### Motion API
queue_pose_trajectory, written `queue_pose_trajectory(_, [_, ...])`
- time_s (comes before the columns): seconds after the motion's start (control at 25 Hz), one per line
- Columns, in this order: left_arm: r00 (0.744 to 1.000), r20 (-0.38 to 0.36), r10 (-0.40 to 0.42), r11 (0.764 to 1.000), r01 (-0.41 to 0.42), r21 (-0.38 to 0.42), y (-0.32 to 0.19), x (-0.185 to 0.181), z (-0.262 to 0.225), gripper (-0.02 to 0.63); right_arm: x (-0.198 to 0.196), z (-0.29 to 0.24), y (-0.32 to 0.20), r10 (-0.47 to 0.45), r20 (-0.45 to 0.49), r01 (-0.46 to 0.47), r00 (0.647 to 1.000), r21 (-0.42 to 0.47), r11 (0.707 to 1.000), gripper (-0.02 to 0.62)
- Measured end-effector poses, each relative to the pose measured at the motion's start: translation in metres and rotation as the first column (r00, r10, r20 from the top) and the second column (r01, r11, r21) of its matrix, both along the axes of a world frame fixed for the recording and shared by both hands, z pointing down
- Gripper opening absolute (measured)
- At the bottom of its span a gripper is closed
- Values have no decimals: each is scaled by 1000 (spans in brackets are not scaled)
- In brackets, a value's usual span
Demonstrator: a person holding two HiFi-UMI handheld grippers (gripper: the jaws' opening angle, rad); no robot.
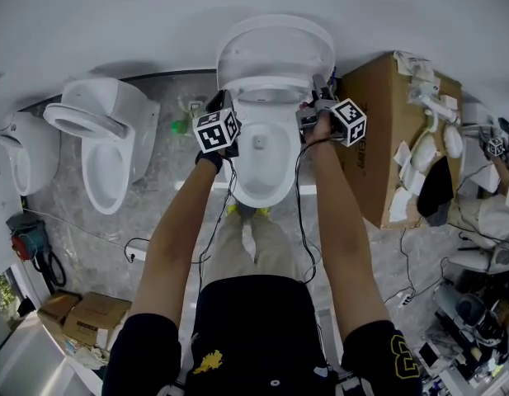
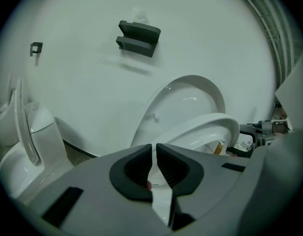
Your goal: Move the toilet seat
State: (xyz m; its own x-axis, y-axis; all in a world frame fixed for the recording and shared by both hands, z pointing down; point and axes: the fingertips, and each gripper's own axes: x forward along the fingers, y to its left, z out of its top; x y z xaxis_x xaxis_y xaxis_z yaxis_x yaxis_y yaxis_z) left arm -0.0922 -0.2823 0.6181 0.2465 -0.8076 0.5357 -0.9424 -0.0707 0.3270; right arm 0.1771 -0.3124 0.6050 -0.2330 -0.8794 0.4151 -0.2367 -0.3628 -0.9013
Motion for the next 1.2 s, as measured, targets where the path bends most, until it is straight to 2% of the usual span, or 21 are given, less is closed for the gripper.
queue_pose_trajectory(0.92, [1000,25,-15,1000,15,11,-38,2,1,41,3,0,-38,0,-9,0,1000,31,1000,302])
queue_pose_trajectory(1.12, [996,55,76,997,-76,-5,-40,25,8,43,3,0,-47,2,-17,-2,1000,36,999,302])
queue_pose_trajectory(1.2, [996,50,76,997,-76,-3,-41,29,9,43,2,1,-48,-5,-16,5,1000,27,1000,301])
